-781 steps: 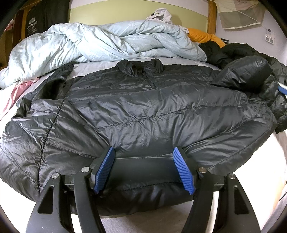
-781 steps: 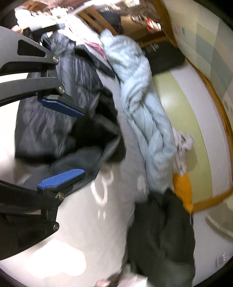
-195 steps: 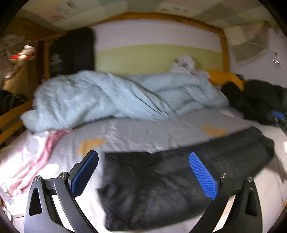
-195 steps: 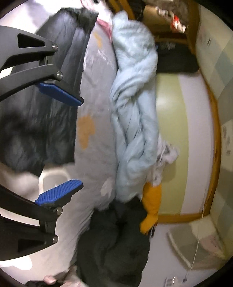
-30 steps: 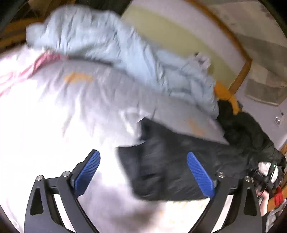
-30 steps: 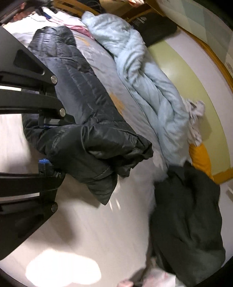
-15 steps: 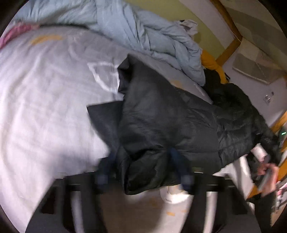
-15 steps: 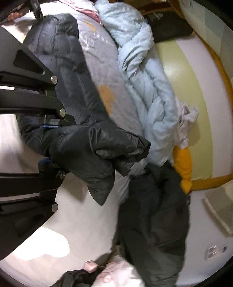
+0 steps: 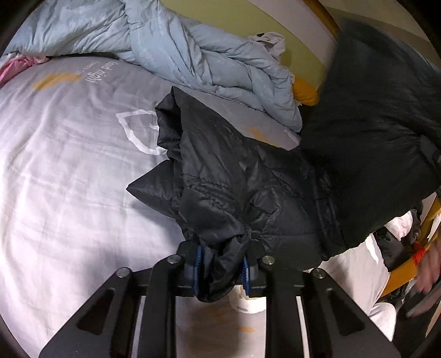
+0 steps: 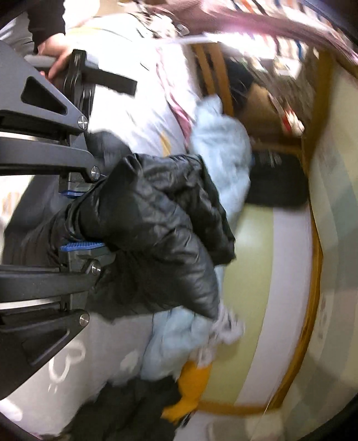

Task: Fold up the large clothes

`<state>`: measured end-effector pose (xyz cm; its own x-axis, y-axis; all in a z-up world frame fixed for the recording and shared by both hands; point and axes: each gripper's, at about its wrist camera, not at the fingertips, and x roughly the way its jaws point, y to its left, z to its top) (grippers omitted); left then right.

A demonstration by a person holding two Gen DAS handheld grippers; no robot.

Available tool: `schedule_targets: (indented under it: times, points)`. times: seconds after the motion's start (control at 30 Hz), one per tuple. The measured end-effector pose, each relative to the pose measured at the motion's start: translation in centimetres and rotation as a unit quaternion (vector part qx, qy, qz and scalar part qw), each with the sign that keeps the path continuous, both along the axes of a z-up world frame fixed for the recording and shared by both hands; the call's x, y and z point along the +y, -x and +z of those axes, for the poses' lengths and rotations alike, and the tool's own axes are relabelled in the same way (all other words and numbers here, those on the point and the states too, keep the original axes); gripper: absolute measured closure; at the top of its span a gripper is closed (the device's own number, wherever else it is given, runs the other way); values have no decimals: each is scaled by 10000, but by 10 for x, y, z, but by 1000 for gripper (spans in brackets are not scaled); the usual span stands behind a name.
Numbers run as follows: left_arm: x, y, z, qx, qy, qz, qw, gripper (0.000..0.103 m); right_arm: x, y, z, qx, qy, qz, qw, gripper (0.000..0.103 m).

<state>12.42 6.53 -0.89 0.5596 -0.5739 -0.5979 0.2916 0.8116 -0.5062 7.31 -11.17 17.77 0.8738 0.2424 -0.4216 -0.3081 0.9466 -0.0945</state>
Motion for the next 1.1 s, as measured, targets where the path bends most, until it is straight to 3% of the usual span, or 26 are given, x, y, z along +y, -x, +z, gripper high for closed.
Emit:
schedule_targets:
  times: [0.1,0.23,0.37,0.43,0.5,0.53,0.73,0.8,0.93,0.97,1.1]
  points:
    - [6,-1,7,-23,-197,350,9992,37,32,-19,-28,295,-44,-37,9995,78]
    - [28,8,39,-694,-499,792,9932,32,54,-53,-70,785,-38,-288,9965,78]
    - [54,20,72,-1221,-383,1123,9854,26,61,-62,-94,995,44,-242,9947,73]
    - [63,25,81,-1346,-232,1188,9835,26,67,-57,-94,978,23,-163,9951,58]
    - [68,28,86,-1411,-97,1189,9828,26,64,-51,-86,970,-342,82,9947,8]
    - [69,28,86,-1422,-68,1177,9828,26,57,-42,-82,868,-664,148,9939,4]
    - [55,36,84,-1469,-138,944,9845,26,28,-10,-65,691,-1031,-110,9922,3]
    - [49,44,88,-1594,-279,814,9835,24,5,1,-60,590,-1091,-453,9912,3]
    - [35,56,102,-1879,-440,653,9790,0,-45,8,-52,422,-918,-1395,9851,3]
    - [31,57,107,-1907,-353,599,9792,0,-62,4,-53,458,-799,-1774,9798,3]
    - [6,46,123,-1752,-113,298,9840,0,-104,-17,-64,838,-943,-2186,9676,5]
